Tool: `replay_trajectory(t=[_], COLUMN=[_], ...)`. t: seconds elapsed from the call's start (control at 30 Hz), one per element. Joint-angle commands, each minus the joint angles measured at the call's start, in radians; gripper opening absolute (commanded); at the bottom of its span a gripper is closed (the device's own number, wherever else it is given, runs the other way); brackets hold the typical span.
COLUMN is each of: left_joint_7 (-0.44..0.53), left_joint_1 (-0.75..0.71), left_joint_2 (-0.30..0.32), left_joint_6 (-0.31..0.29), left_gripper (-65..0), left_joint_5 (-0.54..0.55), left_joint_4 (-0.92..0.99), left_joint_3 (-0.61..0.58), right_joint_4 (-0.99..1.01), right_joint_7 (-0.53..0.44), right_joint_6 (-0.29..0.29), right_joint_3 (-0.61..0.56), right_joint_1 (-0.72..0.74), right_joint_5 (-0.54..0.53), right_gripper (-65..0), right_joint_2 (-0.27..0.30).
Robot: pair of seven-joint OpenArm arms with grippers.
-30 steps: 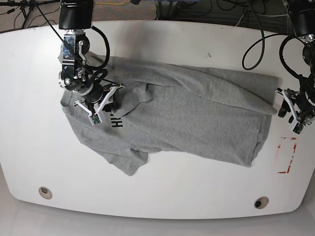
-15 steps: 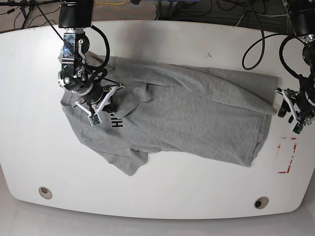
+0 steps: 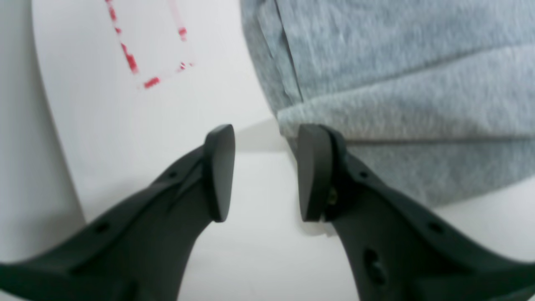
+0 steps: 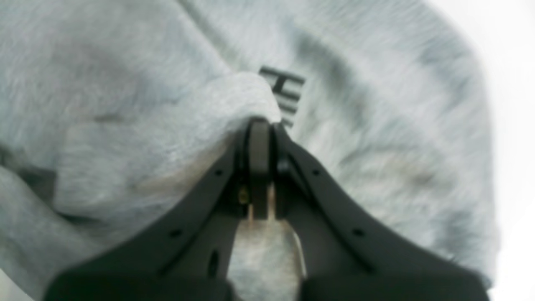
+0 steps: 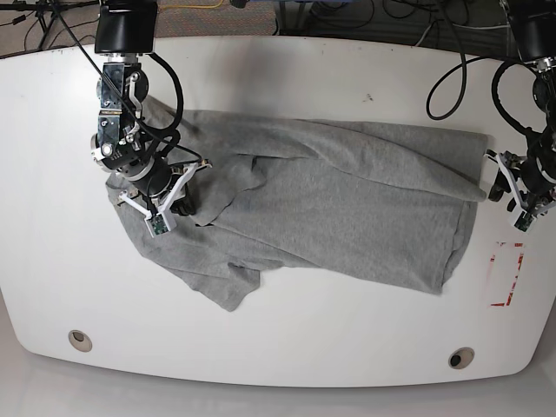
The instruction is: Fold the T-shirt properly
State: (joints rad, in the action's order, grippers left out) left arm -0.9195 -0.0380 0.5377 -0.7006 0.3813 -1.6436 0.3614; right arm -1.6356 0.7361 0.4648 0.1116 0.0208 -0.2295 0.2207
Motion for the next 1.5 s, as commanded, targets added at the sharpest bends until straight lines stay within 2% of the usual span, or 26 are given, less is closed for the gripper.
replay_trajectory(t=[0.0,0.4,0.47,0.57,0.63,0.7,0.77,0.97,1.07,1.23,1.47], left_joint_7=[0.018,0.018,0.018,0.018,0.018,0.018,0.018,0.018,0.018,0.018,0.018], left_joint_1=[0.016,0.002,0.002,0.002,0.002,0.002,0.0,-0.024,-0.029,-0.046,-0.046], left_joint_2=[0.022,0.011,0.011,0.009,0.009,0.009,0.009,-0.031,-0.054,-0.061,-0.063], left_joint_6=[0.002,0.002,0.002,0.002,0.002,0.002,0.002,0.002,0.002,0.002,0.002], left_gripper=[-43.2,-43.2,-43.2,-43.2,-43.2,-43.2,-43.2,-43.2,-43.2,-43.2,-43.2], left_joint_5=[0.005,0.005,0.005,0.005,0.005,0.008,0.009,0.006,0.005,0.005,0.005], left_joint_4=[-0.013,-0.016,-0.017,-0.017,-0.017,-0.019,-0.019,-0.031,-0.053,-0.076,-0.074], left_joint_3=[-0.003,-0.028,-0.029,-0.029,-0.037,-0.052,-0.058,-0.058,-0.054,-0.054,-0.054], right_joint_4=[-0.019,0.076,0.1,0.113,0.102,0.064,0.015,-0.137,-0.177,-0.217,-0.245], right_joint_7=[-0.028,-0.026,-0.026,-0.026,-0.026,-0.026,-0.026,-0.026,-0.026,-0.019,-0.01], right_joint_6=[0.001,0.001,-0.001,-0.001,-0.001,-0.001,-0.001,-0.002,-0.002,0.001,0.002], right_joint_3=[0.0,0.0,0.0,-0.002,0.003,0.004,0.006,0.009,0.055,0.132,0.155], right_joint_1=[0.029,0.071,0.074,0.069,0.057,0.029,0.0,-0.109,-0.16,-0.241,-0.327], right_joint_5=[-0.009,-0.009,-0.009,-0.009,-0.009,-0.009,-0.009,-0.009,-0.009,-0.015,-0.018], right_gripper=[-64.4,-60.2,-55.6,-42.3,-31.2,-24.6,-21.2,-19.5,-19.5,-19.7,-19.7], right_joint_2=[0.033,0.052,0.059,0.067,0.069,0.072,0.072,0.072,0.064,0.03,0.012])
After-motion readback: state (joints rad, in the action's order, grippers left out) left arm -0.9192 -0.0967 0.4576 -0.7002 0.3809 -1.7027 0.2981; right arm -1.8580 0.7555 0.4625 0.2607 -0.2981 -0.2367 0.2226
